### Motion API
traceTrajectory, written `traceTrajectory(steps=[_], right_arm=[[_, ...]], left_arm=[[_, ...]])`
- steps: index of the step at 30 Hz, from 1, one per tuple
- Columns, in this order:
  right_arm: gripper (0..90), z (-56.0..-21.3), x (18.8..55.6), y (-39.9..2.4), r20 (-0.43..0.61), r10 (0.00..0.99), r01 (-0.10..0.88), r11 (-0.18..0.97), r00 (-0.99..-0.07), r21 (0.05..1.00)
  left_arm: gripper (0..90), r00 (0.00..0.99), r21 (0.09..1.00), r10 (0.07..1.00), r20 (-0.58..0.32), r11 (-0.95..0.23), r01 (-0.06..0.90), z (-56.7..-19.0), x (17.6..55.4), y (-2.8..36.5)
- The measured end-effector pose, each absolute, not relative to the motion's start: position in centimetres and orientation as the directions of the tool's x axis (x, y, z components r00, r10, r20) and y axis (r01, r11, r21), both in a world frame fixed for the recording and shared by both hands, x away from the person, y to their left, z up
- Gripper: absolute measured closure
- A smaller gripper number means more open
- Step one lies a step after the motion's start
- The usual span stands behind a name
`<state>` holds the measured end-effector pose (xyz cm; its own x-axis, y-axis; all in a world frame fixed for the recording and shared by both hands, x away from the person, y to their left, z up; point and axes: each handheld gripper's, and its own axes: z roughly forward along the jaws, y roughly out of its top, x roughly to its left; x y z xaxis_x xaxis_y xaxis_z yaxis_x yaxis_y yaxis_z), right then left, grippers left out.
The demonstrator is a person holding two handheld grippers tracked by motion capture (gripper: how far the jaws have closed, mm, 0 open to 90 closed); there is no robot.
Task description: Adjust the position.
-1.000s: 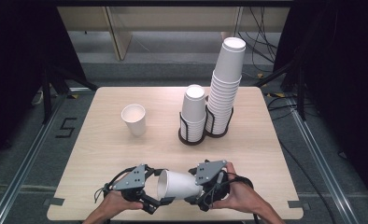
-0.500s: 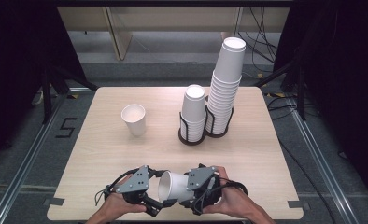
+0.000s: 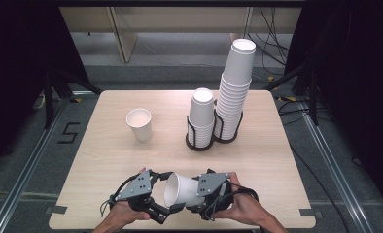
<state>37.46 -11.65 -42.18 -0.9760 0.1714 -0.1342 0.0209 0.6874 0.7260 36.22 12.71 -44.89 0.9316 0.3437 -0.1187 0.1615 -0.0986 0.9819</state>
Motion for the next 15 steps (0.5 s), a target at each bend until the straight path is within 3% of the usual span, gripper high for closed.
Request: traceTrajectory(steps=[15], right_arm=[[22.1, -42.41, 37.87, -11.73, -0.053, 0.187, 0.059, 0.547, -0.981, 0.835]], left_arm=[[5.4, 0.921, 0.987, 0.357, -0.155, 0.028, 0.155, -44.75, 36.06, 12.76]])
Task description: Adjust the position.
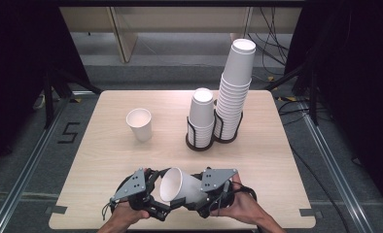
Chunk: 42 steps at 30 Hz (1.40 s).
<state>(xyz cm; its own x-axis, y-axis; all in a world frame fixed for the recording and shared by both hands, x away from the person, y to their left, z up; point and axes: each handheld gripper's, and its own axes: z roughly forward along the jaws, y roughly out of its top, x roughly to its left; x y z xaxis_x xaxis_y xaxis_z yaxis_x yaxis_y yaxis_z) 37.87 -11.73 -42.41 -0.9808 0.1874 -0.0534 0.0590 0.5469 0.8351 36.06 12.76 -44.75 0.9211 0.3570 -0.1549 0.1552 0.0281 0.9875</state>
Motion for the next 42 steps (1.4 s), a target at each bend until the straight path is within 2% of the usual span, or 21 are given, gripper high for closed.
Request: traceTrajectory(steps=[8, 14, 20, 23, 27, 37, 42], right_arm=[[20.4, -43.1, 38.0, -11.6, -0.017, 0.196, 0.093, 0.539, -0.980, 0.837], [16.2, -42.9, 38.0, -11.9, -0.048, 0.239, 0.106, 0.591, -0.970, 0.800], [18.5, -43.1, 37.9, -12.0, -0.069, 0.251, 0.101, 0.606, -0.966, 0.789], [22.6, -43.4, 37.8, -11.7, -0.091, 0.250, 0.088, 0.622, -0.964, 0.778], [23.9, -43.6, 37.8, -11.6, -0.118, 0.234, 0.062, 0.640, -0.965, 0.766], [24.4, -44.4, 38.0, -11.5, -0.065, 0.253, 0.085, 0.540, -0.965, 0.837], [24.5, -44.2, 37.8, -11.3, -0.049, 0.253, 0.087, 0.498, -0.966, 0.863]], left_arm=[[11.5, 0.930, 0.991, 0.348, -0.118, -0.022, 0.134, -44.6, 36.1, 12.8], [12.3, 0.920, 0.990, 0.377, -0.108, -0.048, 0.135, -44.4, 36.1, 12.9], [12.3, 0.913, 0.988, 0.392, -0.112, -0.058, 0.146, -44.3, 36.3, 13.0], [11.8, 0.912, 0.987, 0.395, -0.109, -0.066, 0.147, -44.4, 36.3, 12.9], [8.2, 0.909, 0.984, 0.399, -0.125, -0.069, 0.165, -44.6, 36.3, 12.8], [4.2, 0.896, 0.984, 0.414, -0.163, -0.002, 0.180, -44.8, 36.5, 13.0], [9.2, 0.900, 0.982, 0.402, -0.165, -0.014, 0.186, -45.4, 36.1, 12.1]])
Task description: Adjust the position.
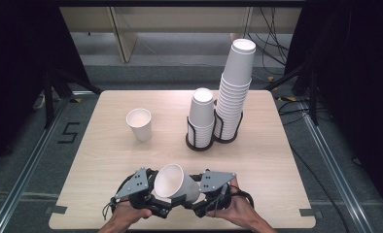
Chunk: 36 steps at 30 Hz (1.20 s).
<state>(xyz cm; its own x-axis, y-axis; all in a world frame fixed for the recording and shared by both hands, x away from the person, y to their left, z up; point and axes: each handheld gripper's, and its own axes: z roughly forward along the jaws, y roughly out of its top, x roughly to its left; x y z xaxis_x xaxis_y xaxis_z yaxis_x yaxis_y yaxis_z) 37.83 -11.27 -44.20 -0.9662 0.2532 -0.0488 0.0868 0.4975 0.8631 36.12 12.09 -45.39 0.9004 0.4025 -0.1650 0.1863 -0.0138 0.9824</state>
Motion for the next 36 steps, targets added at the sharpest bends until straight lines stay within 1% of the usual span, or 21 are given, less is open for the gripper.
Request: traceTrajectory(steps=[2, 3, 6, 9, 10, 15, 17, 23, 24, 25, 27, 33, 34, 36], right_arm=[[24.4, -44.2, 37.8, -11.1, -0.055, 0.249, 0.082, 0.507, -0.967, 0.858], [24.4, -44.3, 37.8, -11.1, -0.048, 0.243, 0.086, 0.510, -0.969, 0.856], [24.3, -44.6, 37.6, -10.9, -0.046, 0.239, 0.089, 0.523, -0.970, 0.848], [24.0, -44.6, 37.7, -10.9, -0.047, 0.241, 0.087, 0.515, -0.969, 0.853], [23.8, -44.7, 37.6, -10.8, -0.019, 0.246, 0.113, 0.513, -0.969, 0.851], [23.2, -44.9, 37.7, -10.7, 0.006, 0.248, 0.138, 0.520, -0.969, 0.843], [22.8, -45.0, 37.7, -10.7, 0.016, 0.247, 0.147, 0.522, -0.969, 0.840], [19.6, -45.2, 38.0, -11.0, 0.003, 0.277, 0.162, 0.551, -0.961, 0.819], [20.3, -45.2, 38.0, -11.1, 0.009, 0.285, 0.174, 0.561, -0.959, 0.810], [22.6, -45.3, 38.0, -11.3, 0.005, 0.289, 0.173, 0.559, -0.957, 0.811], [26.3, -45.3, 38.0, -11.5, 0.015, 0.284, 0.176, 0.551, -0.959, 0.815], [28.2, -45.5, 37.8, -10.9, 0.020, 0.275, 0.177, 0.559, -0.961, 0.810], [28.3, -45.5, 37.8, -10.8, 0.008, 0.274, 0.167, 0.560, -0.962, 0.811], [28.5, -45.5, 37.7, -10.7, 0.020, 0.277, 0.178, 0.558, -0.961, 0.810]], left_arm=[[9.4, 0.901, 0.984, 0.403, -0.158, -0.017, 0.180, -45.3, 36.1, 12.1], [11.2, 0.901, 0.984, 0.402, -0.161, -0.008, 0.180, -45.2, 36.1, 12.1], [9.3, 0.900, 0.985, 0.407, -0.157, -0.004, 0.173, -45.1, 36.1, 12.3], [10.7, 0.903, 0.986, 0.405, -0.147, -0.008, 0.165, -45.1, 36.1, 12.4], [11.4, 0.903, 0.986, 0.404, -0.144, -0.015, 0.164, -45.0, 36.1, 12.4], [13.0, 0.904, 0.987, 0.405, -0.139, -0.020, 0.160, -45.2, 36.1, 12.3], [13.9, 0.905, 0.987, 0.408, -0.125, -0.038, 0.154, -45.2, 36.1, 12.3], [14.9, 0.892, 0.985, 0.436, -0.119, -0.058, 0.160, -45.2, 36.3, 12.4], [15.0, 0.888, 0.985, 0.446, -0.115, -0.064, 0.160, -45.1, 36.3, 12.6], [15.0, 0.888, 0.986, 0.444, -0.119, -0.048, 0.157, -45.1, 36.5, 12.6], [15.1, 0.883, 0.985, 0.454, -0.116, -0.060, 0.161, -44.9, 36.5, 12.8], [15.2, 0.879, 0.985, 0.462, -0.117, -0.055, 0.161, -44.9, 36.4, 12.8], [15.2, 0.880, 0.986, 0.461, -0.117, -0.051, 0.158, -44.9, 36.4, 12.8], [15.2, 0.879, 0.986, 0.462, -0.118, -0.050, 0.159, -44.8, 36.4, 12.8]])
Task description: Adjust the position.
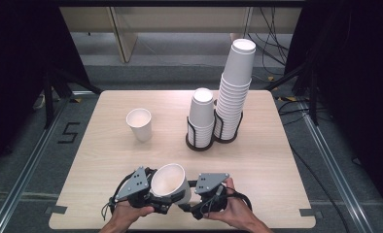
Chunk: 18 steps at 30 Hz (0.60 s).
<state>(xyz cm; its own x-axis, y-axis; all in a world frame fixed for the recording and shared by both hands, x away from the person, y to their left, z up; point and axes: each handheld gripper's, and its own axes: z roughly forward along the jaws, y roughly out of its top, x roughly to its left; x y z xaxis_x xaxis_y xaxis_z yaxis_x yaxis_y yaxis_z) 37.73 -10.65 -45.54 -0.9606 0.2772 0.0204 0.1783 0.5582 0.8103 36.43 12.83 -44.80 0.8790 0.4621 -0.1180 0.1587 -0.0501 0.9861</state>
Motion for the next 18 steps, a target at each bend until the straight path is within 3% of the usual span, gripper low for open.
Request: traceTrajectory(steps=[6, 9, 18], right_arm=[[28.9, -45.5, 37.9, -10.9, 0.039, 0.280, 0.194, 0.550, -0.959, 0.812], [23.3, -45.6, 38.0, -11.1, 0.042, 0.296, 0.204, 0.546, -0.954, 0.813], [24.9, -44.9, 38.5, -13.3, 0.013, 0.398, 0.241, 0.528, -0.917, 0.814]], left_arm=[[15.9, 0.872, 0.985, 0.475, -0.116, -0.057, 0.162, -44.7, 36.5, 12.9], [16.1, 0.861, 0.984, 0.496, -0.117, -0.057, 0.166, -44.7, 36.7, 13.0], [16.2, 0.775, 0.969, 0.631, -0.031, -0.171, 0.178, -44.9, 37.7, 14.0]])
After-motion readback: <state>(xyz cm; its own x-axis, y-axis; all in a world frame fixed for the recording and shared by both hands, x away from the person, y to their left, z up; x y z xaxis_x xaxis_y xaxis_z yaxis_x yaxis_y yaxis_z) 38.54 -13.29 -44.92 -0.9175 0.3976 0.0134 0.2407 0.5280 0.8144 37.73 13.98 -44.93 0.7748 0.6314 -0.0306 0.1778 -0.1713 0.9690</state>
